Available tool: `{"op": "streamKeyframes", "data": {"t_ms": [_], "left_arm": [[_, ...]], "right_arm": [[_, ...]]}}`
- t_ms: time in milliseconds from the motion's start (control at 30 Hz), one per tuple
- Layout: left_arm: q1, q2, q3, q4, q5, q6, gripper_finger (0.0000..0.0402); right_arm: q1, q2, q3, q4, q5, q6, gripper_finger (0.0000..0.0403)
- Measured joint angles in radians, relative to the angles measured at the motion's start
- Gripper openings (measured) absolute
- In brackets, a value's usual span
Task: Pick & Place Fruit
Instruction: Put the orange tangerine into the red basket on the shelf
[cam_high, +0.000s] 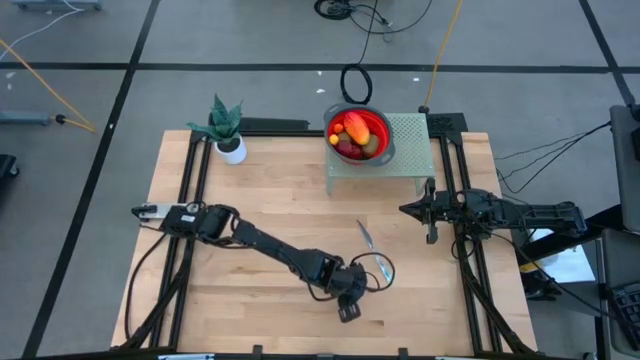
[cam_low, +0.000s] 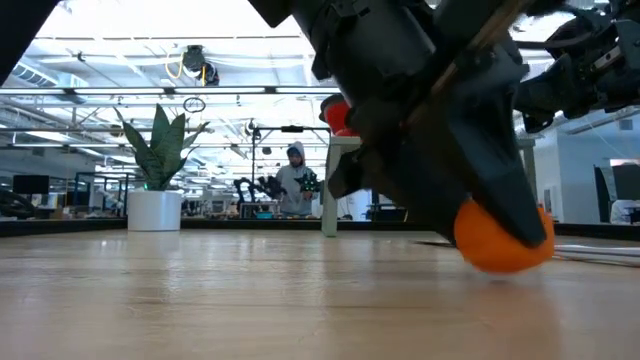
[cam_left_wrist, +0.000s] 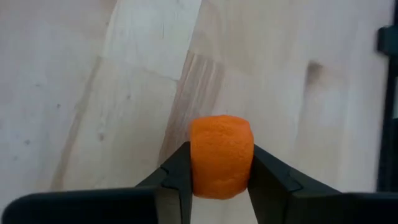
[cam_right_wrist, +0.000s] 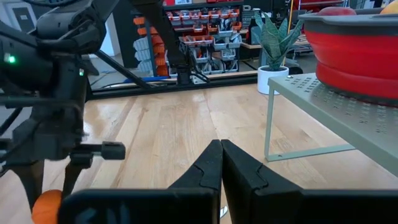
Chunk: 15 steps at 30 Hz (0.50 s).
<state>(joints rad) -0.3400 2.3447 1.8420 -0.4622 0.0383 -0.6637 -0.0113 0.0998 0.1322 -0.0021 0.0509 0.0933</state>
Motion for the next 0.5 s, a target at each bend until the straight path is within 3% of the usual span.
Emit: {"op": "streamKeyframes", "data": {"t_ms": [267,500], "left_arm": [[0.018,-0.107,0.000,-0.034,-0.006,0.001,0.0110],[0.020,-0.233,0.000,-0.033,-0.114,0.004,0.0109]], "right_arm": [[0.000,0.000,0.000,-0.003,0.000,0.000,0.0000],[0.000,0.000,0.000,-0.003,-0.001,0.000,0.0000]]}}
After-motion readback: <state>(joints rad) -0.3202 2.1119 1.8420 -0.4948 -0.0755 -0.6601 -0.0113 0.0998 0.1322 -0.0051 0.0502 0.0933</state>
